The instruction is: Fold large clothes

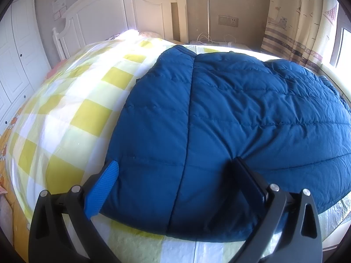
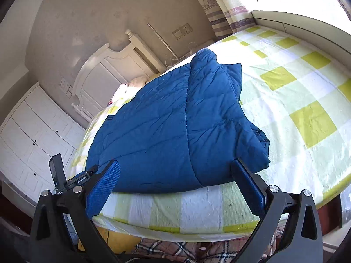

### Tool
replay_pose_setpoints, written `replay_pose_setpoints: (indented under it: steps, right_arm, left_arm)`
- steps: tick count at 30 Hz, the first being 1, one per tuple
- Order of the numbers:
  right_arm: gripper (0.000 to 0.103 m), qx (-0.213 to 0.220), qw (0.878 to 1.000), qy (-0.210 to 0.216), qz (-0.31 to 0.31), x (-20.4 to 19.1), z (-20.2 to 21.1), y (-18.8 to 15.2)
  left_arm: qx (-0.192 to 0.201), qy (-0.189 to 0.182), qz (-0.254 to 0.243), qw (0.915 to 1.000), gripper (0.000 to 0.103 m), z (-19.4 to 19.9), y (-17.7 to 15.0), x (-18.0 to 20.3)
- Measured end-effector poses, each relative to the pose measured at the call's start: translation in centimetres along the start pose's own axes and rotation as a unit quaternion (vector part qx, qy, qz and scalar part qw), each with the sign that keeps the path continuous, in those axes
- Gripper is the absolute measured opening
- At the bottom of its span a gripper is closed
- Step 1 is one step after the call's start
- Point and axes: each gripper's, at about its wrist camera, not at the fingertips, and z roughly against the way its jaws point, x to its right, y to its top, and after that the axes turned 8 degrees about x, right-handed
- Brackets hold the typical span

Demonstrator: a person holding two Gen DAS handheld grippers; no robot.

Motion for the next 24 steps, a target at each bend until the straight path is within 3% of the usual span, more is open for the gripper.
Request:
replay_pose_setpoints:
  steps: [5,10,15,16,17,18,19,21,24]
  right_arm:
    - [0.098,-0.041,0.997,-0.015,-0.058,1.0,-1.9,-1.8]
    - [0.099,-0.02,0.997,-0.021,-0.078,0.9,-5.3,0.4]
    - [0.099,0.023,0.991,-0.059,-0.115,0.7,-9.3,2.8]
    - [0.092,0.032,0.992,-0.054,-0.107,0.7,-9.9,3.3]
    - [0.078,0.048,0.992,-0.04,-0.112,1.3,-10.2,3.6]
    - [0.052,0.065,0.988,-0.023,-0.136,2.4,-10.2,3.7]
    - [0.042,0.078,0.984,0.013,-0.162,3.6,-10.1,3.8]
    - [0.037,0.092,0.979,0.04,-0.178,4.7,-9.6,3.8]
    - [0.035,0.111,0.982,0.048,-0.147,3.9,-8.6,4.0]
  left_arm:
    - [0.001,-0.001,-0.001,1.0,0.101,0.1,-0.2,0.1]
    - [0.009,-0.008,0.005,0.9999,0.101,0.0,-0.5,-0.2]
    - [0.01,-0.019,0.01,0.9997,0.101,-0.5,-0.3,-0.4]
    - [0.01,-0.019,0.009,0.9997,0.101,-0.6,-0.2,-0.4]
    - [0.01,-0.014,0.007,0.9998,0.101,-0.7,-0.1,-0.2]
    - [0.008,-0.006,0.007,0.9999,0.101,-0.6,0.2,-0.1]
    - [0.006,0.004,0.01,0.9999,0.101,-0.4,0.5,0.1]
    - [0.018,0.004,0.009,0.9998,0.099,0.6,1.5,1.1]
    - [0.048,-0.032,-0.011,0.9983,0.099,2.1,3.8,4.1]
